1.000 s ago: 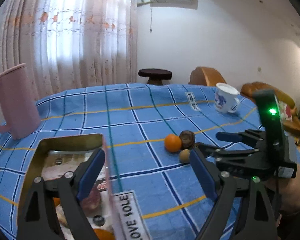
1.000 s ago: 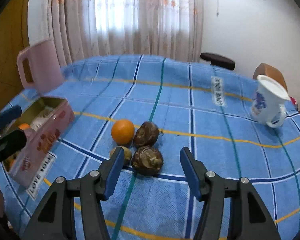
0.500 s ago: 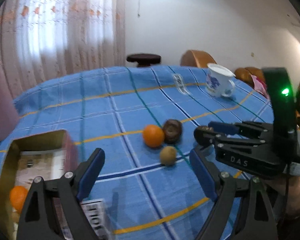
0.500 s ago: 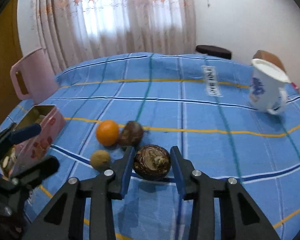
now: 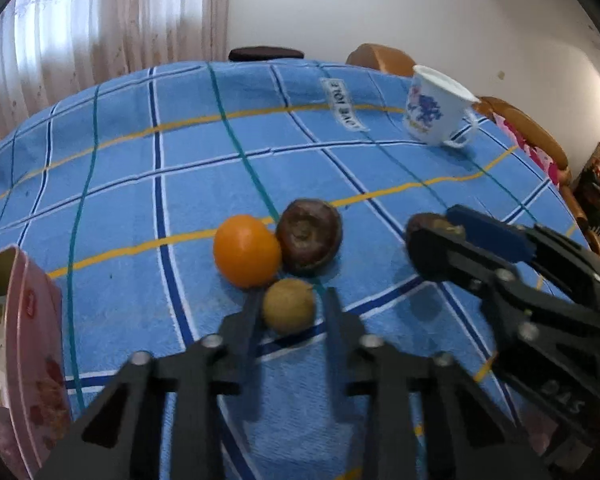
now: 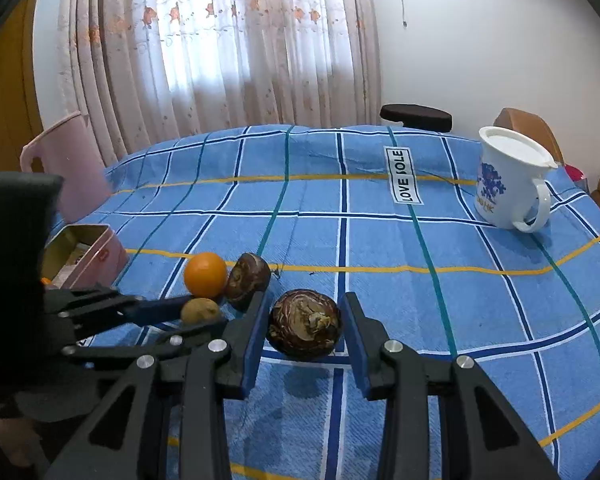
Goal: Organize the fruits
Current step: 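Grasp a small brown kiwi with the left tool while the right tool grasps a brown taro, then carry the kiwi and taro with both tools over the tin box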
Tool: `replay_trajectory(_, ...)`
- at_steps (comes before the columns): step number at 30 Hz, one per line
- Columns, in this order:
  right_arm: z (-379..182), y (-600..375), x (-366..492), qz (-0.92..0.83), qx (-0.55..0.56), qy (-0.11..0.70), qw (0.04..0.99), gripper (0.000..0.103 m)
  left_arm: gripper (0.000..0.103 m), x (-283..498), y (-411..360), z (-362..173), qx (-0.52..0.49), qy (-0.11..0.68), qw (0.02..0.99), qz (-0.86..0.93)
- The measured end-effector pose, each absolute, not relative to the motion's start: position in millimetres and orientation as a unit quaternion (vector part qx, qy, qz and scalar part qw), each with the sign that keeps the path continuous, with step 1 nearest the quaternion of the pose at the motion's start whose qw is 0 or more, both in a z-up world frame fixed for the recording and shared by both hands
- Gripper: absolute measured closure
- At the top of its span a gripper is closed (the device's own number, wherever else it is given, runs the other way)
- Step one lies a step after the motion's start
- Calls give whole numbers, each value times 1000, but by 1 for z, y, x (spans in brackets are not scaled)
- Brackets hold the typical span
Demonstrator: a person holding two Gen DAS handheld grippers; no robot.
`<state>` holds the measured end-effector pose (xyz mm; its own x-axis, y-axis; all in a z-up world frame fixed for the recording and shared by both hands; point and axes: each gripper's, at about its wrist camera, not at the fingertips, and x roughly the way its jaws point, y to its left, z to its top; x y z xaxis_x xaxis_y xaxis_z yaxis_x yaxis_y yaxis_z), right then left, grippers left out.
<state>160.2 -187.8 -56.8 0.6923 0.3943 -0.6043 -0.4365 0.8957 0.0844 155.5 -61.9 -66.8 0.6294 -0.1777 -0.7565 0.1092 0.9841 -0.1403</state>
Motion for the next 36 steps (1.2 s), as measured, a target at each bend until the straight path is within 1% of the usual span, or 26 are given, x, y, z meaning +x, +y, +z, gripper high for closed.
replay_trajectory(8,-51,-192,151,239,-25,295,925,64,76,135,-50,-57,-52,382,919,-76)
replay_trajectory(18,-42,-194,137,264,-25,252,931,64,75,105,-46,-36,-36,297,953,-50)
replay_trajectory(36,-35,-194,122,269,-38,211,939,64,75,84,-43,-27,-26,248,968,-27)
